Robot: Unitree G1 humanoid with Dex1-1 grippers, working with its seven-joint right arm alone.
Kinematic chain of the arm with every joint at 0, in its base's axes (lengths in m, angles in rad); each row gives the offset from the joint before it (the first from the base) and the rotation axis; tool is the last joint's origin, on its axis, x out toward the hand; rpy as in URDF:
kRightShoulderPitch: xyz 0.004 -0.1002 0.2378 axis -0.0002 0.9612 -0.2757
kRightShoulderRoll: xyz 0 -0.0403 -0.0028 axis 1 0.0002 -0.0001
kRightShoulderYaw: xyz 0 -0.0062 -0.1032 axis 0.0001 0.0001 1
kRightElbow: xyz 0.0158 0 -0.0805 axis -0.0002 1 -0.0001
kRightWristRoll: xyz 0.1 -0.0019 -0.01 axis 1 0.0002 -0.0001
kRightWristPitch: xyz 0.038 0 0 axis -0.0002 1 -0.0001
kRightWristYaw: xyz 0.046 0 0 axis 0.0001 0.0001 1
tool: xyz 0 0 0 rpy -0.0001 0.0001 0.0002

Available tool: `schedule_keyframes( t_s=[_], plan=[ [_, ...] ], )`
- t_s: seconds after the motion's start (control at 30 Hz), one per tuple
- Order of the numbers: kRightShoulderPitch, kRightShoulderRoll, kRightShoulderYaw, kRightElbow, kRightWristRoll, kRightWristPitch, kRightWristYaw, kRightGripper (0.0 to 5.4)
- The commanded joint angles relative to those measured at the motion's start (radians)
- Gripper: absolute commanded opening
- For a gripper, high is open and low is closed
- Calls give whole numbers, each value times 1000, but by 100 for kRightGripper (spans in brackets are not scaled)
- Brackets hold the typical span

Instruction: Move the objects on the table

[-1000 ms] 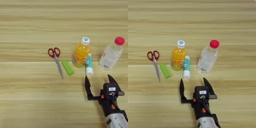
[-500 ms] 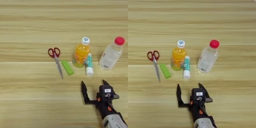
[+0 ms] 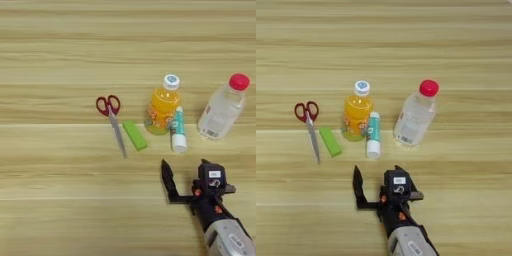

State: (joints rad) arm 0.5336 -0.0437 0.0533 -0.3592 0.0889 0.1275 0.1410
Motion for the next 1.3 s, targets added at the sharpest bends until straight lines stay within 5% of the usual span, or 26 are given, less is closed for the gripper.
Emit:
schedule_keyframes(
  t_s=[0.03,0.27,0.7,1.3],
  plan=[
    [-35,-19,-4,-2,-5,33,0,539],
    [-79,-24,-22,26,35,136,7,539],
    [-176,-46,-10,58,2,226,6,539],
    [-335,-68,-36,144,-23,251,-6,539]
  ],
)
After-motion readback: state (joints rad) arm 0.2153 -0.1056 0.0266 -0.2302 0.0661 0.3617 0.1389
